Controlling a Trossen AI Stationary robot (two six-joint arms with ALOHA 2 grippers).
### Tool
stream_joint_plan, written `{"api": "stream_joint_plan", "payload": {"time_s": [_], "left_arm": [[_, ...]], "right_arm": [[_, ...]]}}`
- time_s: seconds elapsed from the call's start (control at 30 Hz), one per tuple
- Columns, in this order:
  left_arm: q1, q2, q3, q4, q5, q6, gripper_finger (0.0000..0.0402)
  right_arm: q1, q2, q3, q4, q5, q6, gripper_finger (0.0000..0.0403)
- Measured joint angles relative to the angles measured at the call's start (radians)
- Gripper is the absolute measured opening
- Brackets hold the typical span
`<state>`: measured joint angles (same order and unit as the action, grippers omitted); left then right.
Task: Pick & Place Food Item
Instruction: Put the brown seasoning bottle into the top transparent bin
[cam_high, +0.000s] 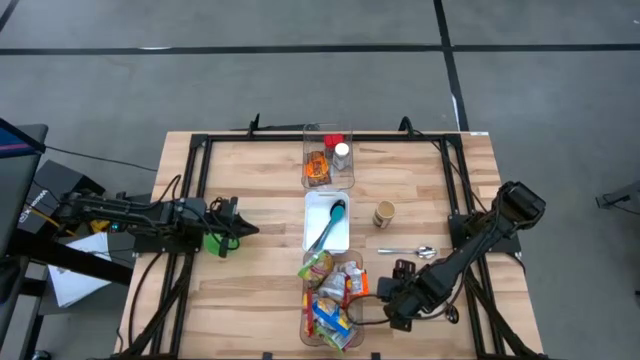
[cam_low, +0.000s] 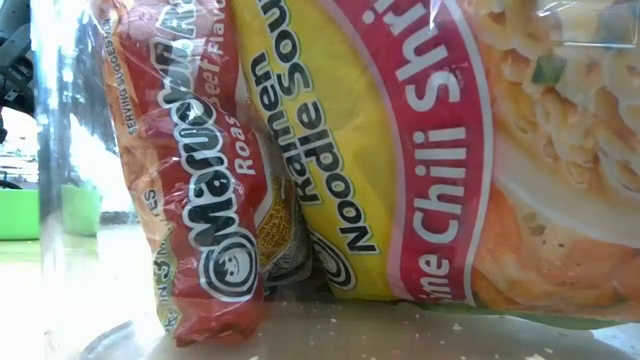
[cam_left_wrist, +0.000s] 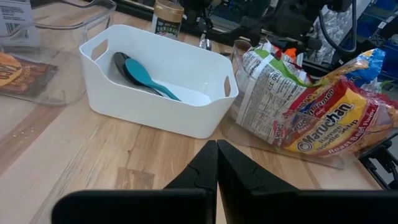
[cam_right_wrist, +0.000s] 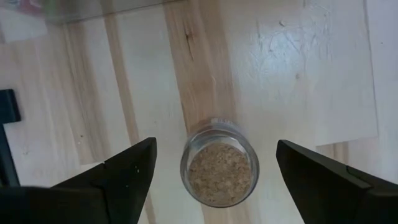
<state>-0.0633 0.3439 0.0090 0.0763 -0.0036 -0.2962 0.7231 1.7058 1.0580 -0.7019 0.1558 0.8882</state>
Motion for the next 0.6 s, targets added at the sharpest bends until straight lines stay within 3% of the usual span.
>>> {"api": "stream_joint_plan", "payload": {"time_s": [0.27,0.6], "left_arm": [[0.0,0.0,0.0,0.0,0.0,0.0,0.0],[0.0,0.0,0.0,0.0,0.0,0.0,0.0]], "right_arm": [[0.0,0.0,0.0,-0.001,-0.009,0.001,0.03],[0.0,0.0,0.0,-0.001,-0.047,0.002,0.0189]]}}
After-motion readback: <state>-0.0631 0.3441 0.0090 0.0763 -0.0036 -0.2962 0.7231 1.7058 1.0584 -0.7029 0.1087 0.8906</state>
